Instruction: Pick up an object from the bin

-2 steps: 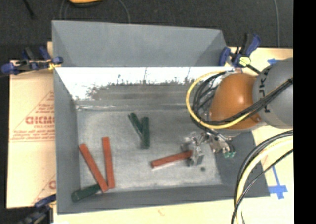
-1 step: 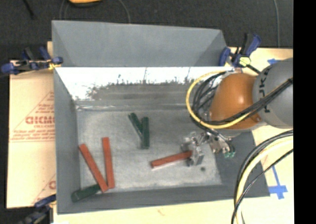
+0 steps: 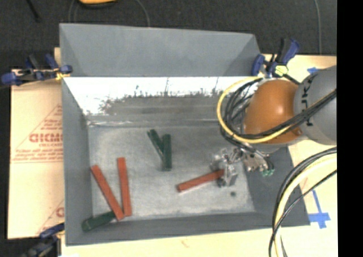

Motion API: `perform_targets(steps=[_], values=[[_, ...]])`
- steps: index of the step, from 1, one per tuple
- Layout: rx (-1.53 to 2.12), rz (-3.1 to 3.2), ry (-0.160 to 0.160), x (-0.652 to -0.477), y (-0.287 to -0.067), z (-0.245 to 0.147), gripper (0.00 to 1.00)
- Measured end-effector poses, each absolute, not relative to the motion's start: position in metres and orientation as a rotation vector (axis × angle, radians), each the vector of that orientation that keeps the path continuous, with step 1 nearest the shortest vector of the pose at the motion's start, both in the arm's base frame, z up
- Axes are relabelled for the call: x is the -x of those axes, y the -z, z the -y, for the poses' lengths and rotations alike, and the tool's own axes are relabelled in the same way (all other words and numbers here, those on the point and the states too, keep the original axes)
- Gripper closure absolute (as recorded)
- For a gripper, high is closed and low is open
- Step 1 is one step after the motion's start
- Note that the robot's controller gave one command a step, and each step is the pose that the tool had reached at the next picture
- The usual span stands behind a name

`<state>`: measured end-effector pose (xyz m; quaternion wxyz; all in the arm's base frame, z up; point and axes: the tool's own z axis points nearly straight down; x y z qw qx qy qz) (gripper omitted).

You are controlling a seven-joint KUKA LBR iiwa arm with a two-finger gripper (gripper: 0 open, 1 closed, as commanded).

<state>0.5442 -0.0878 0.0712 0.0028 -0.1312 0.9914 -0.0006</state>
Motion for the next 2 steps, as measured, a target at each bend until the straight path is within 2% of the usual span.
perform_targets(steps=[1, 2], values=[[0.406, -3.118, -0.001, -0.549, -0.124, 0.081, 1.00], [0.503, -3.097, 0.000, -0.554, -0.222, 0.048, 1.00]])
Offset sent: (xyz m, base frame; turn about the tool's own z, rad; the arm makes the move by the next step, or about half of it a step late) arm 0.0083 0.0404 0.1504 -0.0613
